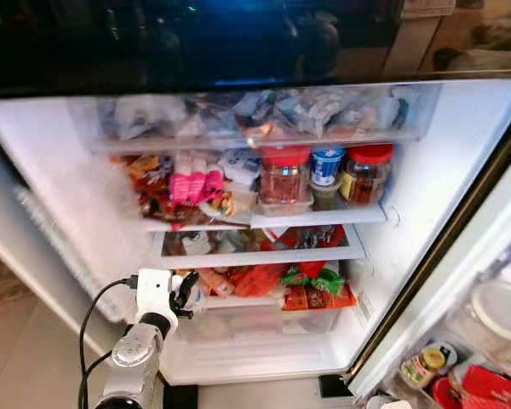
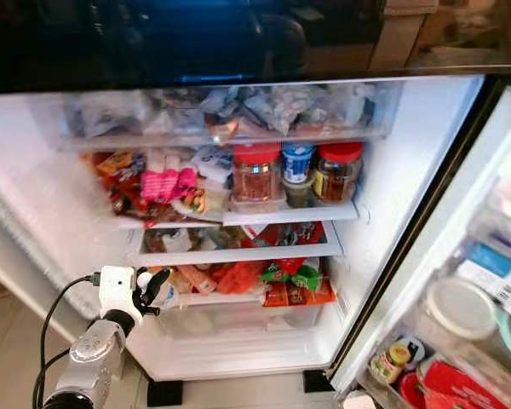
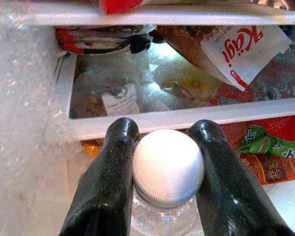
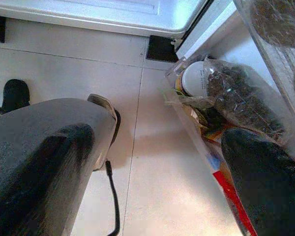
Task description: Restocking fridge
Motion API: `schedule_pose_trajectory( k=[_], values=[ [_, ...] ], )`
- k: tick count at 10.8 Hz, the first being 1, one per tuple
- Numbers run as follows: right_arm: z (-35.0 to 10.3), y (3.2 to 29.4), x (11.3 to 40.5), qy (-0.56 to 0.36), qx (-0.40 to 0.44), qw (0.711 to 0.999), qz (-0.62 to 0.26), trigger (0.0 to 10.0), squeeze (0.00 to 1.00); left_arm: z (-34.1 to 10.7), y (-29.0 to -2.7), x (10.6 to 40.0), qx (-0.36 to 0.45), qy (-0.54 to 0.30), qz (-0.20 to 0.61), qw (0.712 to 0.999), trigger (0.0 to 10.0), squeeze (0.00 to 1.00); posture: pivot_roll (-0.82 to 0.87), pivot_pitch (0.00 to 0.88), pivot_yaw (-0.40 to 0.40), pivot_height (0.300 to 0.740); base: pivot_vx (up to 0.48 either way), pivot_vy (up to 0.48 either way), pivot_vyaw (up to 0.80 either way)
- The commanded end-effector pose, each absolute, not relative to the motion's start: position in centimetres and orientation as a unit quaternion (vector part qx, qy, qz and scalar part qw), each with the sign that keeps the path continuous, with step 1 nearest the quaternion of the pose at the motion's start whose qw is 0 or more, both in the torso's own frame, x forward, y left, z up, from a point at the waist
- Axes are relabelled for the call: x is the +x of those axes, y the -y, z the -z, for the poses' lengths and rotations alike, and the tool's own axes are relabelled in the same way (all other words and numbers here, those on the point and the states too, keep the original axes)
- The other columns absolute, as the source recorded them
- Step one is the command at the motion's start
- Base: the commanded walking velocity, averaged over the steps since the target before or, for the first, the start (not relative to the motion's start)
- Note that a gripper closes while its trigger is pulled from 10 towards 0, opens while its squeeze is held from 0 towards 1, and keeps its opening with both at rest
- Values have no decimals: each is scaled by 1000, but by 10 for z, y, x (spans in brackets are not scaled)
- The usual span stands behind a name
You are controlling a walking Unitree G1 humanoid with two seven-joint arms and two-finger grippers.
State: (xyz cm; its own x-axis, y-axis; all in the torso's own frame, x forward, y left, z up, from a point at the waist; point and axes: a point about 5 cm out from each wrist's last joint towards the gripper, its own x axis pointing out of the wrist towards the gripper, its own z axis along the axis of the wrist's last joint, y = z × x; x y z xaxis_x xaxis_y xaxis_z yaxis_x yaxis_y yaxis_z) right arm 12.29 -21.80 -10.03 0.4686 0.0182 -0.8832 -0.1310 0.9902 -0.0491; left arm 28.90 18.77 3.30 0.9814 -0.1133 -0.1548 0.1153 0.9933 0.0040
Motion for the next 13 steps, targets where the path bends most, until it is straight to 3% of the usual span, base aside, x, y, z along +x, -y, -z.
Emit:
schedule_pose_trajectory(
  k=[1, 4, 9, 13],
  values=[
    [104, 214, 116, -526, -48, 848, -48, 10000, 0, -36, -186, 292, 15, -69, 63, 996, 10000, 0, 21, 3, 1, 680, 0, 0, 0],
    [103, 212, 116, -521, -41, 851, -48, 10000, 0, -39, -186, 294, 20, -65, 61, 996, 10000, 0, 24, 18, -5, 637, 0, 0, 0],
    [103, 213, 118, -519, -40, 852, -45, 10000, 0, -49, -186, 301, 37, -47, 63, 996, 10000, 0, 27, 30, -9, 637, 0, 0, 0],
    [103, 212, 119, -518, -35, 854, -45, 10000, 0, -66, -184, 313, 238, -22, 105, 965, 10000, 0, 32, 29, -5, 637, 0, 0, 0]
  ],
)
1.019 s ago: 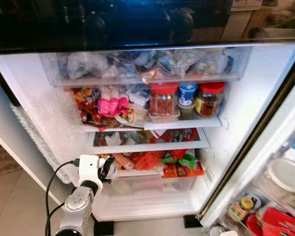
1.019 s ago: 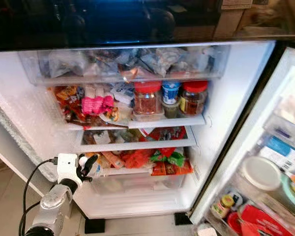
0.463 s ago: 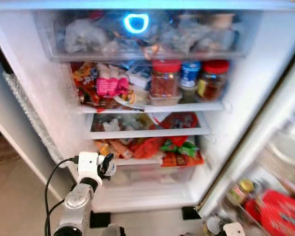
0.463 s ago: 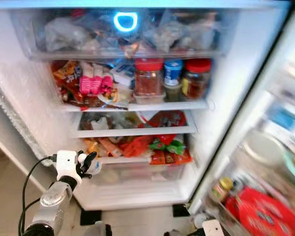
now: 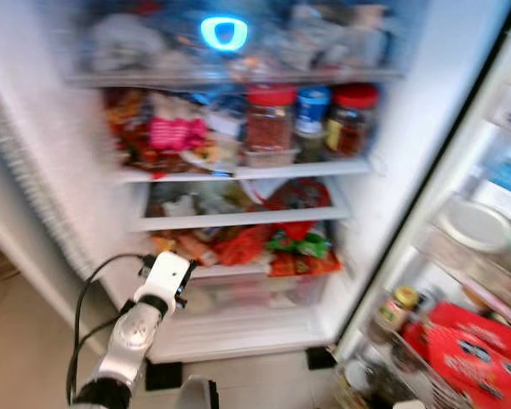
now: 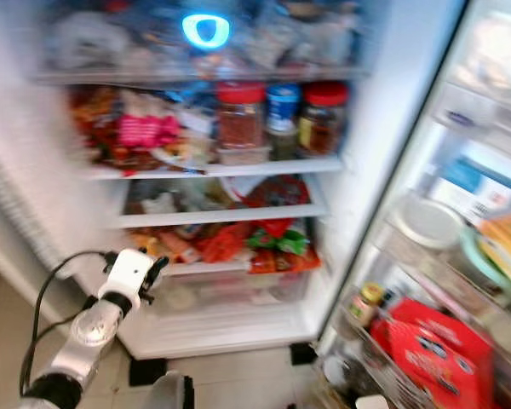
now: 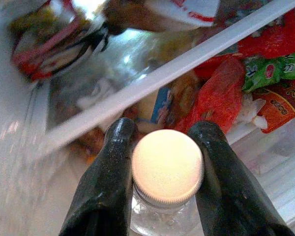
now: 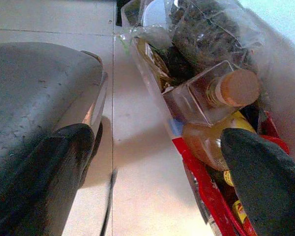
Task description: Restocking fridge
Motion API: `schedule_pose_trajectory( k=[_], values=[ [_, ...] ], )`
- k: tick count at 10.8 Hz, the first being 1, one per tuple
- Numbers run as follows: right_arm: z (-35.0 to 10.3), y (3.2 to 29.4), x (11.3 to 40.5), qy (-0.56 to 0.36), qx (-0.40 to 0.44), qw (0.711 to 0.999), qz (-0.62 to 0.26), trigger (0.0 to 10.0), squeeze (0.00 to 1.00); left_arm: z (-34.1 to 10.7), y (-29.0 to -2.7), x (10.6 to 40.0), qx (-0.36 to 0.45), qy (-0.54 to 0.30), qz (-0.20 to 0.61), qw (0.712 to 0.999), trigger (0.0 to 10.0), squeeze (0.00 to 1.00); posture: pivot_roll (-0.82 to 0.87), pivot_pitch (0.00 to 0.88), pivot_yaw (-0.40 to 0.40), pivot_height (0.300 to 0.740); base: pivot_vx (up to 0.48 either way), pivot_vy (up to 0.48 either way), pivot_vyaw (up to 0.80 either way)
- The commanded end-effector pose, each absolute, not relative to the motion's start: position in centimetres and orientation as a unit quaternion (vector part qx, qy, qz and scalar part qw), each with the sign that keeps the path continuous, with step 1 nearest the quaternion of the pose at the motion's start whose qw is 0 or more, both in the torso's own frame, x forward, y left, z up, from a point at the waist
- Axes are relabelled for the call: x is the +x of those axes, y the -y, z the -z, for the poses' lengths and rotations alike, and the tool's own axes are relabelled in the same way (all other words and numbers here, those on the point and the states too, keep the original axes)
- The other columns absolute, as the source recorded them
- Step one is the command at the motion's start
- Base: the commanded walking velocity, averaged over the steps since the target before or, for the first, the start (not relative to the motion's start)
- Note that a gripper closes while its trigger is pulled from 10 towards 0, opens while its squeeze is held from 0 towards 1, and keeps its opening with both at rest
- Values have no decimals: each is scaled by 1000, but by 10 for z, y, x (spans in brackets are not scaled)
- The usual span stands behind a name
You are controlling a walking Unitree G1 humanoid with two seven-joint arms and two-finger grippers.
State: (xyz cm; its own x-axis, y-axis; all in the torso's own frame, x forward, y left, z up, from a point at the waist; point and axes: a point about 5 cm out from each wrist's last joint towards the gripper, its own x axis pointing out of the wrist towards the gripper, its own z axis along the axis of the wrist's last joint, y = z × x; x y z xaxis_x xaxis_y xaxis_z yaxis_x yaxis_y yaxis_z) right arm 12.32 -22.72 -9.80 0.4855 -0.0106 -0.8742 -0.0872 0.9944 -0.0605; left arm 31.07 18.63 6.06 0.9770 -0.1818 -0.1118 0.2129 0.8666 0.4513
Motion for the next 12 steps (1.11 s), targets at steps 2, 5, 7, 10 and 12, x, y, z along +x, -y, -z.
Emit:
schedule_pose_trajectory(
  k=[2, 5, 7, 10, 12],
  values=[
    [103, 211, 119, -518, -33, 854, -45, 10000, 0, -74, -175, 316, 343, 11, 145, 928, 10000, 0, 29, 28, 0, 637, 0, 0, 0],
    [102, 211, 120, -517, -34, 854, -51, 10000, 0, -82, -162, 319, 468, 60, 177, 864, 10000, 0, 31, 26, 2, 637, 0, 0, 0],
    [102, 209, 121, -515, -37, 855, -60, 10000, 0, -88, -162, 322, 499, 83, 151, 850, 10000, 0, 31, 25, 3, 637, 255, 0, 200],
    [102, 209, 121, -513, -29, 856, -53, 10000, 0, -90, -164, 325, 510, 89, 141, 844, 10000, 0, 30, 18, 5, 637, 266, 0, 0],
    [102, 209, 121, -514, -27, 856, -54, 10000, 0, -89, -163, 325, 509, 89, 139, 845, 10000, 0, 26, 12, 7, 637, 279, 0, 0]
  ],
)
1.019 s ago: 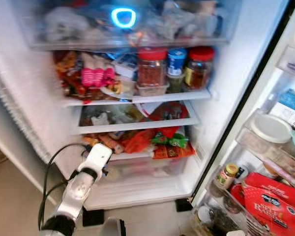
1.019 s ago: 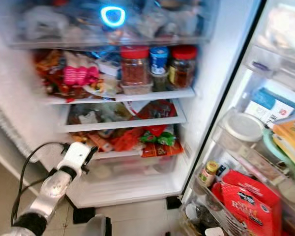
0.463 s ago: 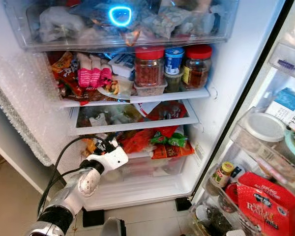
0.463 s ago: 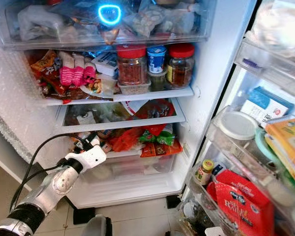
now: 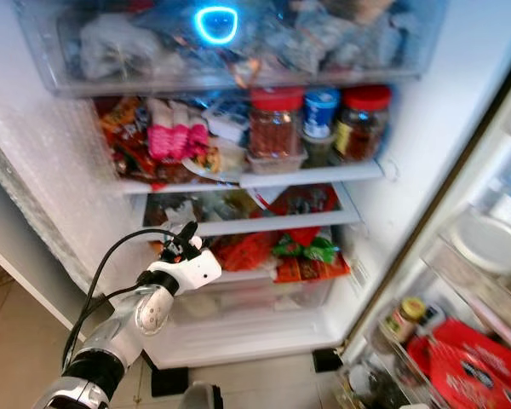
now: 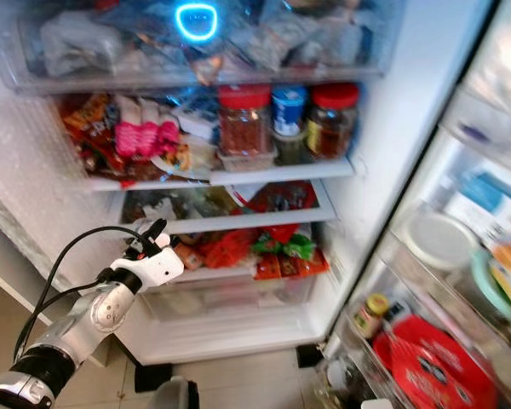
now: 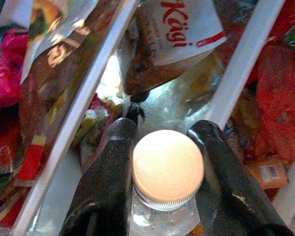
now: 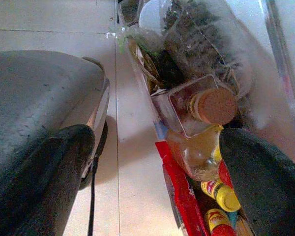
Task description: Restocking fridge
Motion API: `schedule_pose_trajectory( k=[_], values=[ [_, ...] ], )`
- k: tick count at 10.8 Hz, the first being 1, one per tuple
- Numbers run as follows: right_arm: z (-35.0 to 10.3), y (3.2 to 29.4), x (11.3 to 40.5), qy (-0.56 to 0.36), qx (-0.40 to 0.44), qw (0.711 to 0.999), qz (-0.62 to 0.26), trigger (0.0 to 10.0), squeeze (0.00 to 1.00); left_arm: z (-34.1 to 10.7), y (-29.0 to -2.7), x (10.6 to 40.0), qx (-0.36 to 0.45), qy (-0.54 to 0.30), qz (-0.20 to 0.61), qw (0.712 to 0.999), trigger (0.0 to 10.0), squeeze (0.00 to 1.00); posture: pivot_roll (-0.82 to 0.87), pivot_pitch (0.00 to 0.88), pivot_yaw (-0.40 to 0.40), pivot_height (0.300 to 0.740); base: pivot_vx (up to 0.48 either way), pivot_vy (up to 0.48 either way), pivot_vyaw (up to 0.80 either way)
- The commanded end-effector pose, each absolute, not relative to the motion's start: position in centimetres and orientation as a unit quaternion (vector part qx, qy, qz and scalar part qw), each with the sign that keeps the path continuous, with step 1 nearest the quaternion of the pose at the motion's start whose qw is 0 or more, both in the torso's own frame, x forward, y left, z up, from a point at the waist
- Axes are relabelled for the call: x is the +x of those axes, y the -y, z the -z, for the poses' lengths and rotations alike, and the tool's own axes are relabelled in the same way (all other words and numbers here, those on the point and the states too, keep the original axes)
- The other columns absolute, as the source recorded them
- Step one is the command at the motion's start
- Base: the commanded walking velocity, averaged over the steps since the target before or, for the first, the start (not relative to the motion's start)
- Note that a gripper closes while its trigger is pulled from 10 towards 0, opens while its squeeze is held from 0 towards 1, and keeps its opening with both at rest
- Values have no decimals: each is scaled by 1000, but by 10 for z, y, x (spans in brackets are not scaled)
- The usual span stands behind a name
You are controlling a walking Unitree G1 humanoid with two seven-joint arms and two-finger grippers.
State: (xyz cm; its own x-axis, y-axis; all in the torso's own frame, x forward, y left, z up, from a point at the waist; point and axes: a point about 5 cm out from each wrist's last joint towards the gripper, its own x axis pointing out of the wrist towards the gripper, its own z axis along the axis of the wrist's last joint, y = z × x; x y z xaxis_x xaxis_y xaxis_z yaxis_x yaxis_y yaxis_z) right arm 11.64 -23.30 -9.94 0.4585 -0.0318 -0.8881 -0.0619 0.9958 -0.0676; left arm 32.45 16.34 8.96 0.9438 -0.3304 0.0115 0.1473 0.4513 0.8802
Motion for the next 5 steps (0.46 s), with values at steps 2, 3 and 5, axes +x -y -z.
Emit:
schedule_pose_trajectory(
  k=[2, 3, 5],
  values=[
    [103, 208, 121, -515, -28, 855, -58, 10000, 0, -88, -163, 326, 512, 88, 142, 843, 10000, 0, 25, 0, 10, 637, 285, 0, 0],
    [103, 207, 121, -515, -28, 854, -60, 10000, 0, -87, -163, 326, 511, 83, 145, 843, 10000, 0, 24, 0, 11, 637, 289, 0, 0],
    [102, 207, 122, -514, -30, 855, -65, 10000, 0, -86, -162, 327, 509, 81, 151, 844, 10000, 0, 21, 7, 11, 637, 298, 0, 0]
  ],
)
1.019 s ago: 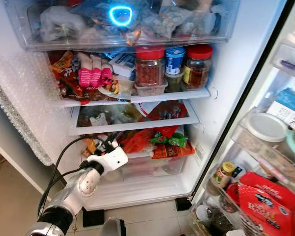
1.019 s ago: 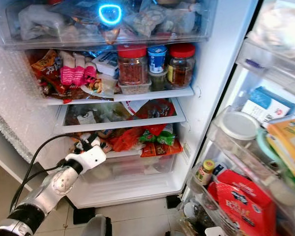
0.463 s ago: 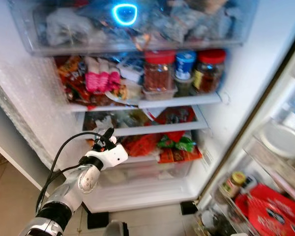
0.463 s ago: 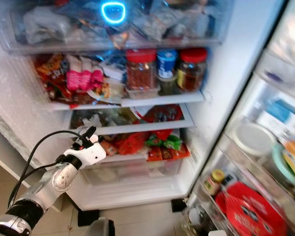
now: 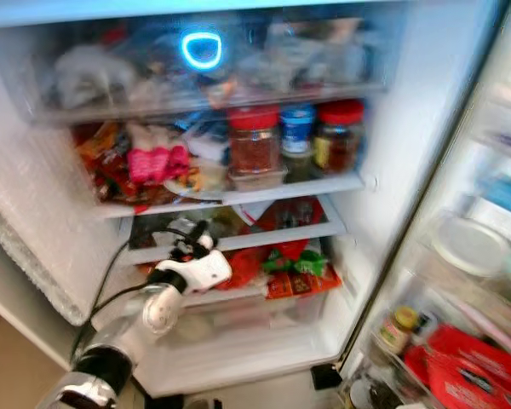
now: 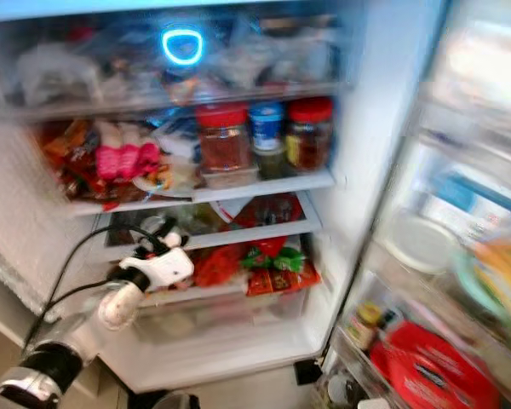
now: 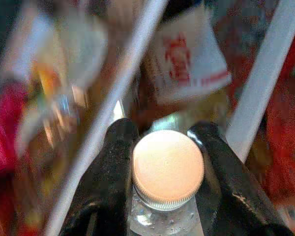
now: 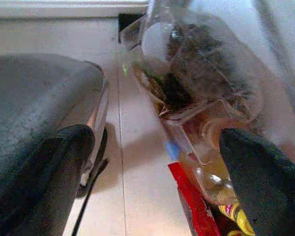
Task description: Restocking fridge
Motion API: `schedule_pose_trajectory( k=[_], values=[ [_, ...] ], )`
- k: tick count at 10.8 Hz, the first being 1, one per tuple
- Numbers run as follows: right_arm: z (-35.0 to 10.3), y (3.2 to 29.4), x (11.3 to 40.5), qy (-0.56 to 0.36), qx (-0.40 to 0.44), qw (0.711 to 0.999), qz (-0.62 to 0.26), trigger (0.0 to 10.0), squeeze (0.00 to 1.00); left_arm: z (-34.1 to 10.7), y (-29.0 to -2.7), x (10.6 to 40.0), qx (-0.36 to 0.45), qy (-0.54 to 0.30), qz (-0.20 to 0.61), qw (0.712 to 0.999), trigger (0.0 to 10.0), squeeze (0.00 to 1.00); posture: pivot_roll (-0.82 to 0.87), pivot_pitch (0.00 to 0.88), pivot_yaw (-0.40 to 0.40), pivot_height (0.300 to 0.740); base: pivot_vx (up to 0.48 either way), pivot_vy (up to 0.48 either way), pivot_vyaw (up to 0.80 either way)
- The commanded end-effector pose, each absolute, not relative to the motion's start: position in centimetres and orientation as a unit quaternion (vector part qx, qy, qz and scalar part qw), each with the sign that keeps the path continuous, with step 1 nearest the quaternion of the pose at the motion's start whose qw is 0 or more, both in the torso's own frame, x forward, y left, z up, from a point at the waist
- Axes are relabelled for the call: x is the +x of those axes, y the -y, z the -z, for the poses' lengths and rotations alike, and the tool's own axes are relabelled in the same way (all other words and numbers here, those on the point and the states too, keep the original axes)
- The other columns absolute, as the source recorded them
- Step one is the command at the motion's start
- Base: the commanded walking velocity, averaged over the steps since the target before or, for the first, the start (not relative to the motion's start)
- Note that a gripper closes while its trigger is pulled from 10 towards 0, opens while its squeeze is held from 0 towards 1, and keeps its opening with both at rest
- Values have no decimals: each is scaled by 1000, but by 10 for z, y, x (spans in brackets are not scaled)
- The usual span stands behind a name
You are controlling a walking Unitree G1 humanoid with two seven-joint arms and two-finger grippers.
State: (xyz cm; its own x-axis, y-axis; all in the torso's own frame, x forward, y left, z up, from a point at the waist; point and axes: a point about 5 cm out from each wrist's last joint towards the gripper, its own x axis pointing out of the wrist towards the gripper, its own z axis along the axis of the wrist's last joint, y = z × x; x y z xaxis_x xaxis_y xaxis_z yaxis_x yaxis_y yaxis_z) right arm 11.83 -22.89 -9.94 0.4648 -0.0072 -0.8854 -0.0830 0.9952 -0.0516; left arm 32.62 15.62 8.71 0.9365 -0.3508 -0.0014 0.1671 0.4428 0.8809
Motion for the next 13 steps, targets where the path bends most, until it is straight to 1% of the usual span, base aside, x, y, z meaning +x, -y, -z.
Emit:
schedule_pose_trajectory(
  k=[1, 3, 6, 9, 11, 12, 13],
  values=[
    [102, 207, 122, -514, -28, 855, -63, 10000, 0, -85, -162, 327, 508, 78, 153, 844, 10000, 0, 21, 10, 11, 637, 304, 0, 0],
    [102, 207, 122, -515, -28, 854, -64, 10000, 0, -79, -164, 325, 502, 64, 158, 848, 10000, 0, 17, 22, 15, 637, 302, 0, 0],
    [103, 207, 121, -516, -24, 854, -61, 10000, 0, -69, -165, 325, 510, 43, 171, 842, 10000, 0, 1, 28, 16, 637, 301, 0, 0],
    [102, 209, 121, -518, -25, 853, -60, 10000, 0, -59, -174, 325, 527, 11, 167, 833, 10000, 0, -9, 37, 11, 637, 289, 0, 0],
    [102, 210, 120, -519, -26, 852, -59, 10000, 0, -49, -182, 322, 553, -23, 175, 815, 10000, 0, -12, 40, 9, 637, 120, 0, 0],
    [102, 211, 120, -519, -26, 852, -59, 10000, 0, -41, -192, 321, 587, -58, 176, 788, 10000, 0, -15, 44, 6, 637, 0, 0, 0],
    [102, 211, 121, -518, -26, 853, -59, 10000, 0, -38, -200, 320, 608, -79, 168, 772, 10000, 0, -20, 48, 5, 637, 0, 0, 0]
  ],
)
